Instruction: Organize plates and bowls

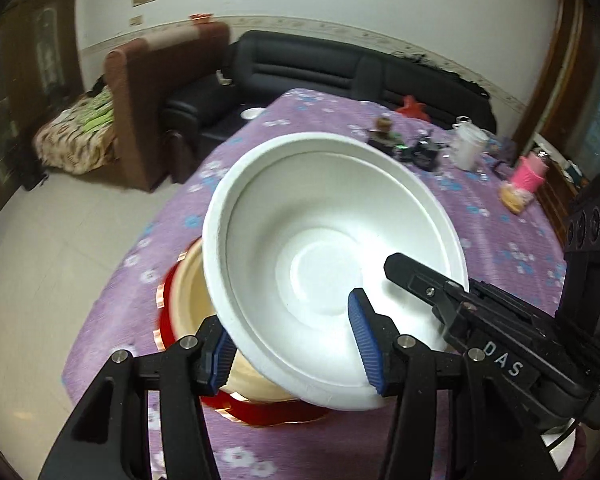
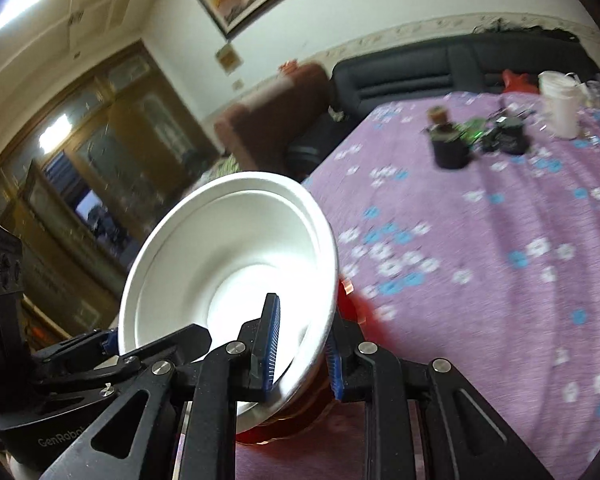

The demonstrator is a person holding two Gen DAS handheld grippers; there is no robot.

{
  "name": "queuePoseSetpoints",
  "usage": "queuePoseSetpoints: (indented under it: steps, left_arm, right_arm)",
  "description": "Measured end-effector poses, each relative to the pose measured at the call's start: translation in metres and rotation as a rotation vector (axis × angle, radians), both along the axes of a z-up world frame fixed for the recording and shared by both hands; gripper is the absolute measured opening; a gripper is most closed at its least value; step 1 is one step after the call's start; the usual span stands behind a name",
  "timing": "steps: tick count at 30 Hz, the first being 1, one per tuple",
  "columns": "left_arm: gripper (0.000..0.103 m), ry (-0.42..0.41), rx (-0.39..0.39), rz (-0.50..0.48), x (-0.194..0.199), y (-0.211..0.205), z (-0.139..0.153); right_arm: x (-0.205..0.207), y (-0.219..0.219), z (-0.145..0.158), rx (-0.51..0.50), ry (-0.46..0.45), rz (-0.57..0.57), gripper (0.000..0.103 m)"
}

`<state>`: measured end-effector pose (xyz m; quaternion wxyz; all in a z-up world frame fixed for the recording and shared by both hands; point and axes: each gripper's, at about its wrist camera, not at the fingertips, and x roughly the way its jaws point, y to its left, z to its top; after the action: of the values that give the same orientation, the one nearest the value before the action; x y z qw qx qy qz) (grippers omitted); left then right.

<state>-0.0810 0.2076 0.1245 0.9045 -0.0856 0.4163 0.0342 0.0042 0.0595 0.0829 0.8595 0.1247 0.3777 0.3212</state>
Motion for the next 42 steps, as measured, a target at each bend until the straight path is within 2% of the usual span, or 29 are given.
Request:
queuePoseSetpoints:
  steps: [5, 10, 14, 16, 20, 24, 29, 33, 36, 42]
  left_arm:
    - [0.053, 0.003, 0.050, 0.037, -0.010, 0.017, -0.008]
    - [0.061, -0.001, 0.120, 0.074, -0.014, 0.023, -0.015]
    - [0.063, -0.014, 0.131, 0.096, -0.018, 0.031, -0.018]
    - [0.068, -0.022, 0.113, 0.102, -0.021, 0.034, -0.018]
    - [0.073, -0.049, 0.075, 0.132, -0.029, 0.043, -0.015]
    - [0.078, -0.093, 0.040, 0.170, -0.041, 0.048, -0.012]
    - [0.087, -0.158, 0.068, 0.212, -0.054, 0.041, -0.008]
    - [0.092, -0.200, 0.130, 0.232, -0.065, 0.029, -0.007]
    - [0.094, -0.207, 0.146, 0.212, -0.070, 0.019, -0.006]
    - [0.094, -0.169, 0.137, 0.193, -0.071, 0.008, -0.008]
  right_arm:
    - [-0.005, 0.034, -0.013, -0.075, -0.001, 0.037, 0.024]
    - [-0.015, 0.049, -0.011, -0.203, -0.117, 0.010, 0.028]
    - [-0.018, 0.049, -0.012, -0.263, -0.172, -0.030, 0.052]
    - [-0.019, 0.048, -0.013, -0.264, -0.180, -0.041, 0.060]
    - [-0.022, 0.038, -0.010, -0.215, -0.190, -0.070, 0.062]
    - [-0.034, 0.025, 0.004, -0.164, -0.211, -0.118, 0.068]
    - [-0.048, 0.007, 0.011, -0.135, -0.197, -0.166, 0.072]
    - [-0.058, -0.006, 0.005, -0.107, -0.157, -0.181, 0.074]
    - [-0.070, -0.017, 0.001, -0.086, -0.139, -0.210, 0.076]
    - [-0.087, -0.032, -0.010, -0.055, -0.100, -0.256, 0.077]
